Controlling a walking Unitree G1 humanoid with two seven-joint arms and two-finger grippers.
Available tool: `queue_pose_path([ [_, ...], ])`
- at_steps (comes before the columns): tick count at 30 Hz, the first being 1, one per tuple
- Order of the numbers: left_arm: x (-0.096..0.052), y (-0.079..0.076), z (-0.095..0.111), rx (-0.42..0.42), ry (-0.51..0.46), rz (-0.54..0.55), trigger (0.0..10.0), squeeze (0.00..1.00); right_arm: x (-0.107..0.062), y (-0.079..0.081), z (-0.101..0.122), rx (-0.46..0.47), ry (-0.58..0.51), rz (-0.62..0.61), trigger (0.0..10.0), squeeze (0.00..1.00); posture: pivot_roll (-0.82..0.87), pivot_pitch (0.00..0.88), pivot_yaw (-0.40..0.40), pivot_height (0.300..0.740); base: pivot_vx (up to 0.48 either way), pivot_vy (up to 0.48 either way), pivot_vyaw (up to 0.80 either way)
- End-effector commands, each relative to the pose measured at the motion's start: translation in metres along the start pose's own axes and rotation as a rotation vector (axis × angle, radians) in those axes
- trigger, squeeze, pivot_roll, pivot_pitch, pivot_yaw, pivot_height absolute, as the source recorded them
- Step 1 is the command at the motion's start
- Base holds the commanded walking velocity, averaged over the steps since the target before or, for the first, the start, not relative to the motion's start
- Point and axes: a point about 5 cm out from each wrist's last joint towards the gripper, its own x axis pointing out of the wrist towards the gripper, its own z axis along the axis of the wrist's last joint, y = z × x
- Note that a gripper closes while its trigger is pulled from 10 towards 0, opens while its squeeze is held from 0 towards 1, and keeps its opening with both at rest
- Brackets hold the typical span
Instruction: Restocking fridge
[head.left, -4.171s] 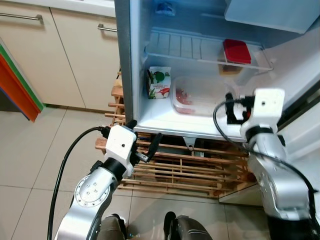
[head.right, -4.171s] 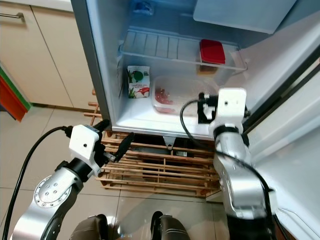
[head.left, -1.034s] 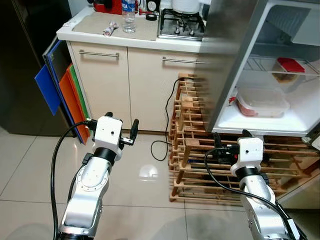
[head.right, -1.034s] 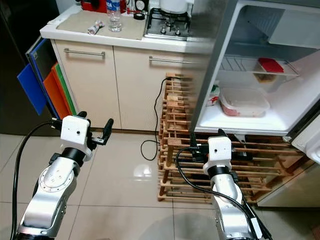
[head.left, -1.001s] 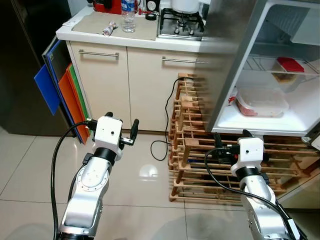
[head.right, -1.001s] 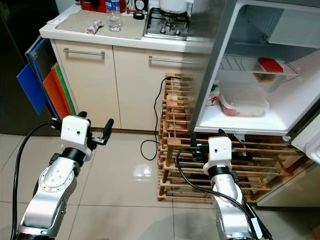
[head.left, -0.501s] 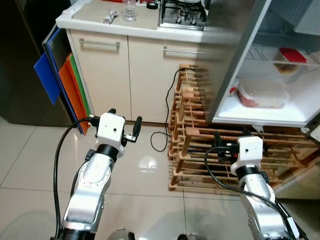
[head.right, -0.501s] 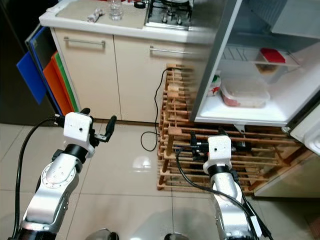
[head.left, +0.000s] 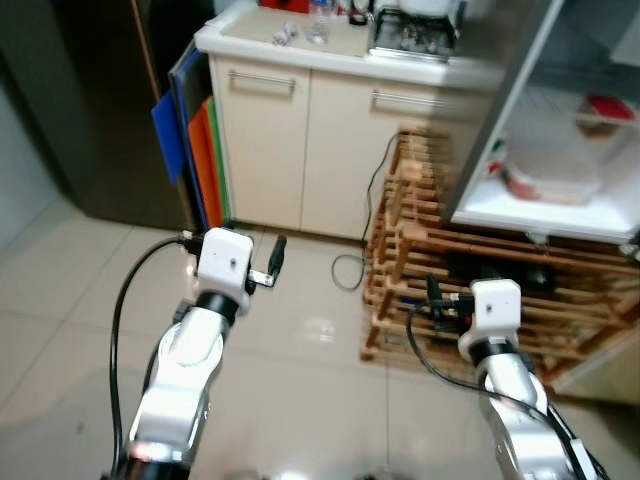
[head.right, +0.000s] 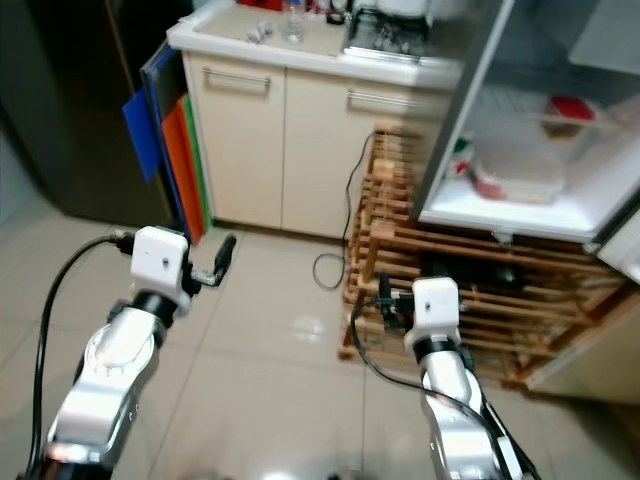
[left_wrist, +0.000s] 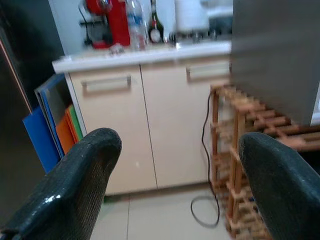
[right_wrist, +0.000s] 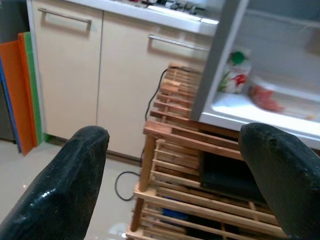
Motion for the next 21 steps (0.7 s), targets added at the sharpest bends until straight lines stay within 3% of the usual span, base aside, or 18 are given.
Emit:
queue_pose_path([
  [1,0.0019,-0.0046,0.0020,-0.016,-0.012,-0.020,10.0,0.00,0.0004,-0.0048,0.0034,-0.019,-0.017,-0.006,10.0,0.00,0.00,0.000,-0.047,0.740,0.251,-0.405,0.00],
  [21,0.0061,-0.0143,0.0017,-0.055,-0.032,-0.073,10.0,0.00,-0.0001,-0.0074,-0.0012,-0.024,-0.014,-0.016,10.0,0.00,-0.03,0.000,-0.037,0.740,0.263,-0.399,0.00],
])
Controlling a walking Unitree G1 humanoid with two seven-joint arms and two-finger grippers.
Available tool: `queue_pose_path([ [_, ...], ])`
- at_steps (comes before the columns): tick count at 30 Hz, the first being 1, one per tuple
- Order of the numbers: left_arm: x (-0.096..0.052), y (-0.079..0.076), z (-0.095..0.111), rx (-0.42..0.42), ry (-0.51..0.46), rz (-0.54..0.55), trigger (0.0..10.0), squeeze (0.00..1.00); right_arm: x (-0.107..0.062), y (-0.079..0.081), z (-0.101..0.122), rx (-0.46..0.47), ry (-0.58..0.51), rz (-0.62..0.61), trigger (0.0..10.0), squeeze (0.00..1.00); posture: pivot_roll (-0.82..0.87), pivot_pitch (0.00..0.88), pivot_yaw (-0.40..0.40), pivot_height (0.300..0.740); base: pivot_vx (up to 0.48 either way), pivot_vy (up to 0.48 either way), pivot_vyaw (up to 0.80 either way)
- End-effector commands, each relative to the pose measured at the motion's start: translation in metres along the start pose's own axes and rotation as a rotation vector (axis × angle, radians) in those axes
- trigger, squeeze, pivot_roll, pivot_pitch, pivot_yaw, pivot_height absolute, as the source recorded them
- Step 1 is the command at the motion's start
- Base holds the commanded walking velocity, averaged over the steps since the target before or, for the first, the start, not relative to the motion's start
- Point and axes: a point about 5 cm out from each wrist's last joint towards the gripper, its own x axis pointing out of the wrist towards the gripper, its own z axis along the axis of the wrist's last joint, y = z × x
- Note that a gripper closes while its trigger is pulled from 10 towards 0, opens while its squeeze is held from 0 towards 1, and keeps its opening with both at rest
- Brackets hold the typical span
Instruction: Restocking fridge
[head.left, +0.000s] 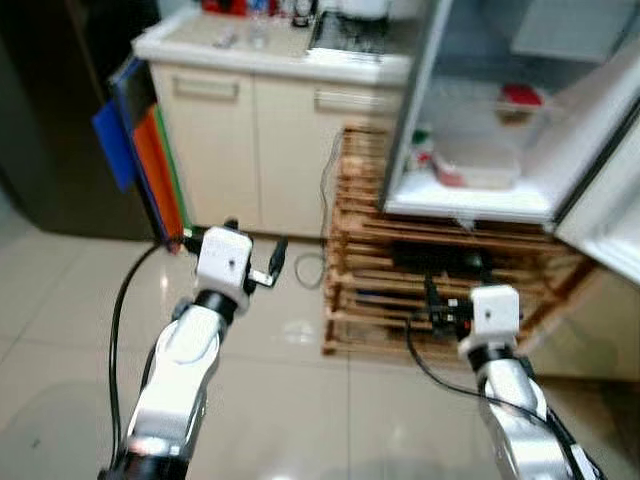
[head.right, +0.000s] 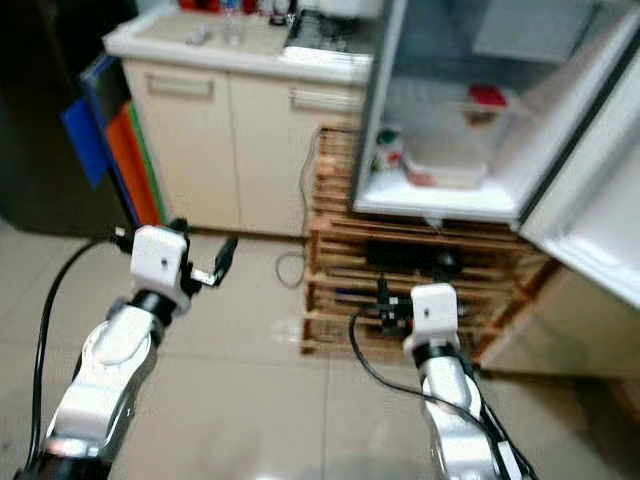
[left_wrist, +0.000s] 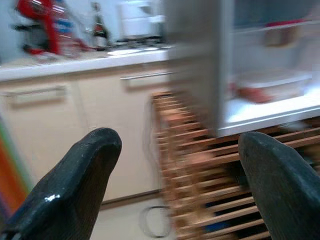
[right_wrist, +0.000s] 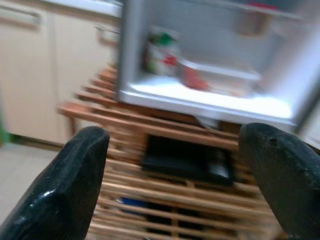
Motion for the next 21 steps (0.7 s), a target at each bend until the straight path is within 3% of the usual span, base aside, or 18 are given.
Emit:
queue_pose_path([
  [1,0.001,0.000,0.004,0.003,-0.020,-0.010,10.0,0.00,0.002,-0.001,0.003,-0.004,-0.016,-0.007,10.0,0.00,-0.03,0.000,-0.037,0.740,0.266,-0.394,0.00],
  [3,-0.001,0.001,0.002,-0.008,-0.012,0.008,10.0,0.00,0.002,-0.001,0.003,0.016,-0.018,-0.011,10.0,0.00,-0.03,0.000,-0.036,0.740,0.266,-0.398,0.00],
  [5,-0.015,0.018,-0.013,-0.111,0.042,0.156,10.0,0.00,-0.002,-0.008,0.007,0.102,-0.048,-0.052,10.0,0.00,-0.03,0.000,-0.029,0.740,0.270,-0.394,0.00],
  [6,-0.015,0.018,-0.013,-0.111,0.042,0.156,10.0,0.00,-0.002,-0.008,0.007,0.102,-0.048,-0.052,10.0,0.00,-0.03,0.000,-0.029,0.740,0.270,-0.394,0.00],
  [7,-0.026,0.024,-0.022,-0.173,0.081,0.226,10.0,0.00,-0.007,-0.012,0.007,0.119,-0.048,-0.071,10.0,0.00,-0.03,0.000,-0.029,0.740,0.292,-0.379,0.00],
  [8,-0.031,0.025,-0.027,-0.185,0.103,0.238,10.0,0.00,-0.010,-0.014,0.006,0.122,-0.039,-0.080,10.0,0.00,-0.03,0.000,-0.030,0.740,0.304,-0.368,0.00],
  [13,-0.044,0.017,-0.033,-0.141,0.137,0.178,10.0,0.00,-0.028,-0.020,-0.006,0.121,0.011,-0.107,10.0,0.00,-0.01,0.000,-0.038,0.740,0.303,-0.368,0.00],
  [21,-0.036,0.010,-0.020,-0.051,0.084,0.067,10.0,0.00,-0.031,-0.021,-0.011,0.089,0.023,-0.082,10.0,0.00,-0.02,0.000,-0.028,0.740,0.118,-0.092,0.00],
])
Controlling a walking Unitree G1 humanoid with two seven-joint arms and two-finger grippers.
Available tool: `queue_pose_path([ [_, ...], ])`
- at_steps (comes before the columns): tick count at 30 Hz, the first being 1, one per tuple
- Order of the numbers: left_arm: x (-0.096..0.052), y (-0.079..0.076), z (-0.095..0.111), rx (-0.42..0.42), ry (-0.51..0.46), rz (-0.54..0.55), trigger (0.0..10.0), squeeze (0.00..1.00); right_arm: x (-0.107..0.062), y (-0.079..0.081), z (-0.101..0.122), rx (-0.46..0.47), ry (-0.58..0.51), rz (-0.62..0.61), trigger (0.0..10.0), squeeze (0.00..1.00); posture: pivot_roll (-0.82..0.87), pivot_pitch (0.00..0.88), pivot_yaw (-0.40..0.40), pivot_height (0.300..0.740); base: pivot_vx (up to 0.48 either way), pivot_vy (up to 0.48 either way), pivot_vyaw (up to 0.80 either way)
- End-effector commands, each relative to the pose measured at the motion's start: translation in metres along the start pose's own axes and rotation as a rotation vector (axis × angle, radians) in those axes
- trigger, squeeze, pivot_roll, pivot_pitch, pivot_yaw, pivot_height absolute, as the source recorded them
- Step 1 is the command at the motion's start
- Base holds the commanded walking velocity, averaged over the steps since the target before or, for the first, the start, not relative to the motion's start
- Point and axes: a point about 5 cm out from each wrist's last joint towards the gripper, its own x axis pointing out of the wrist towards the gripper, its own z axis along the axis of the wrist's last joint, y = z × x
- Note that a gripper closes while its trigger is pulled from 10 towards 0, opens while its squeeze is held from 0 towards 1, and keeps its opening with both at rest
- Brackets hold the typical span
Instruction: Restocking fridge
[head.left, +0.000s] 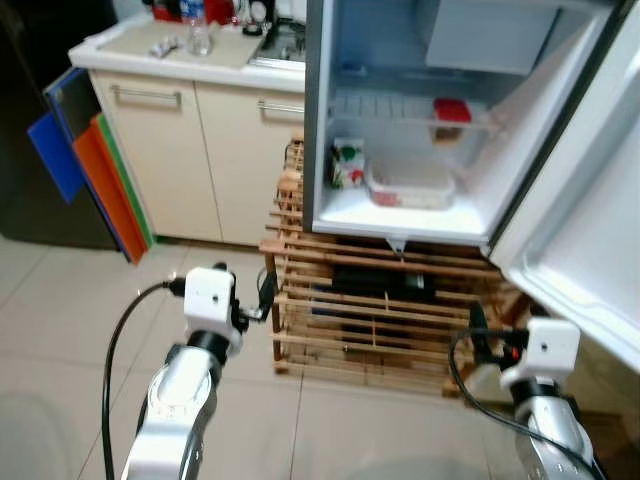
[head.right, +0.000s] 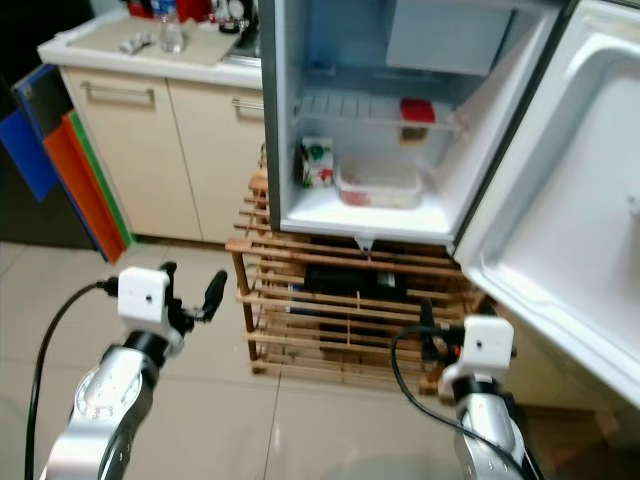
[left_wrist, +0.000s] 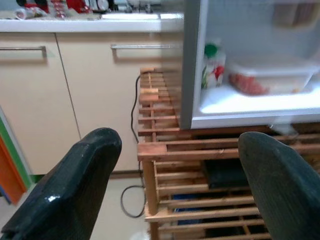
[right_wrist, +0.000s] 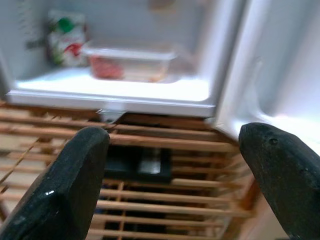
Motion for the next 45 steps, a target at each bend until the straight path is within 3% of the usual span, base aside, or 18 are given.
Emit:
queue_pose_path([
  [1,0.002,-0.007,0.005,0.007,-0.024,-0.031,10.0,0.00,-0.001,-0.009,-0.001,-0.012,0.003,-0.017,10.0,0.00,-0.02,0.000,-0.028,0.740,0.000,0.000,0.00],
  [21,0.013,-0.009,0.012,0.030,-0.036,-0.054,10.0,0.00,0.014,-0.002,0.001,-0.024,-0.007,0.006,10.0,0.00,-0.02,0.000,-0.031,0.740,-0.040,0.000,0.00],
  [45,0.018,-0.011,0.012,0.033,-0.034,-0.063,10.0,0.00,0.013,0.003,0.009,-0.049,-0.019,0.023,10.0,0.00,-0.03,0.000,-0.037,0.740,-0.035,-0.034,0.00],
])
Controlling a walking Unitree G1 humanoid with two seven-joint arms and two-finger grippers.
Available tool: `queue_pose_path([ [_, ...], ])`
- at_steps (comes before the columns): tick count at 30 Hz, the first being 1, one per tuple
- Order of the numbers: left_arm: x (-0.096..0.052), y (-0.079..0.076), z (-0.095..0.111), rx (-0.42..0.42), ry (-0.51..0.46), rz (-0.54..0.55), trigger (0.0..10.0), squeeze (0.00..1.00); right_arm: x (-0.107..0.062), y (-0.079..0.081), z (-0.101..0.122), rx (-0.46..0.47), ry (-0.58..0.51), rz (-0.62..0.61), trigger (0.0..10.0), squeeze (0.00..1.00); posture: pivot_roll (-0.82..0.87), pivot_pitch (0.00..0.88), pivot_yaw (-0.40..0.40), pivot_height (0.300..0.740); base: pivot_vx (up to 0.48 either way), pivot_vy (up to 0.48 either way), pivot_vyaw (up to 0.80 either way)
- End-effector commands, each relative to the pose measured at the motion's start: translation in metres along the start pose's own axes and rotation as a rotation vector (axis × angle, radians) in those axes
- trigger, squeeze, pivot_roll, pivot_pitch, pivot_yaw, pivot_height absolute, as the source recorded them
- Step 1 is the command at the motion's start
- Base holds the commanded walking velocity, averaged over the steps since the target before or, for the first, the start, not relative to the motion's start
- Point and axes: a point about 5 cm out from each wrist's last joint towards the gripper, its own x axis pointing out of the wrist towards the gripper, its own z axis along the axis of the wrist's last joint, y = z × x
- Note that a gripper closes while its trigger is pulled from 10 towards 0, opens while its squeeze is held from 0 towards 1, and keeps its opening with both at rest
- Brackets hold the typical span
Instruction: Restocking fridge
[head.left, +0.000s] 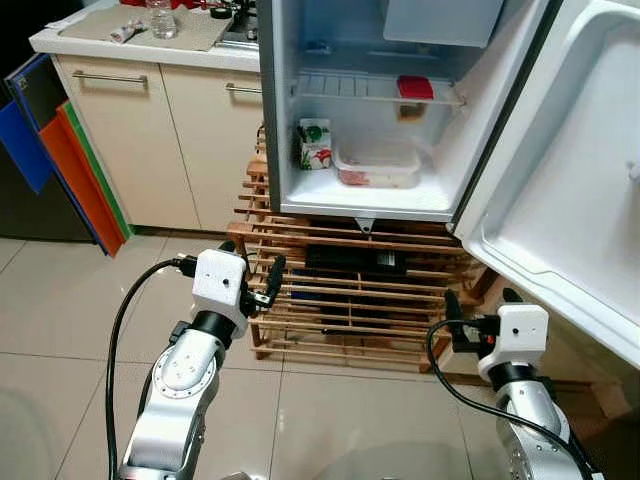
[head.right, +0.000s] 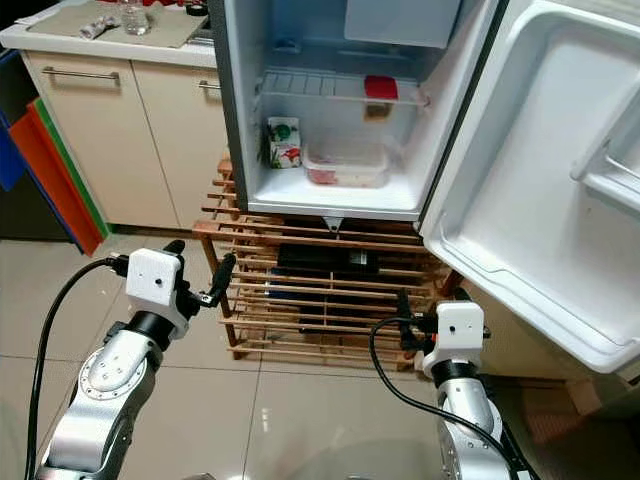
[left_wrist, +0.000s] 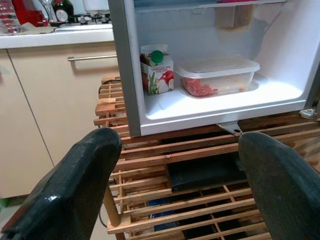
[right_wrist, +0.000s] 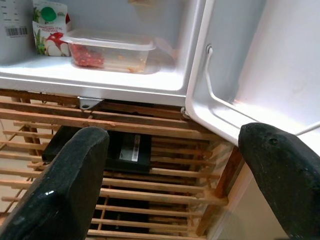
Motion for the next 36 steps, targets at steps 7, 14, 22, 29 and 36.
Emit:
queue_pose_path([
  [7,0.0037,-0.0024,-0.0001,0.005,0.006,-0.015,10.0,0.00,-0.0001,-0.0004,0.0025,-0.007,0.005,-0.001,10.0,0.00,-0.03,0.000,-0.037,0.740,-0.303,-0.034,0.00],
  [14,0.0063,-0.0017,0.0009,0.012,0.006,-0.006,10.0,0.00,-0.0003,0.0004,0.0031,-0.008,0.008,-0.001,10.0,0.00,-0.03,0.000,-0.037,0.740,-0.303,0.000,0.00],
  [22,0.0054,-0.0054,0.0039,0.002,-0.020,-0.035,10.0,0.00,0.0008,0.0017,0.0048,-0.009,0.004,0.003,10.0,0.00,-0.03,0.000,-0.036,0.740,0.000,0.000,0.00],
  [29,0.0050,-0.0072,0.0056,0.013,-0.034,-0.055,10.0,0.00,0.0013,0.0028,0.0060,-0.010,0.004,0.008,10.0,0.00,-0.03,0.000,-0.037,0.740,0.266,-0.303,0.00],
  [36,0.0069,-0.0078,0.0069,0.011,-0.040,-0.063,10.0,0.00,0.0029,0.0050,0.0065,-0.010,0.000,0.011,10.0,0.00,-0.03,0.000,-0.034,0.740,0.374,-0.295,0.00],
])
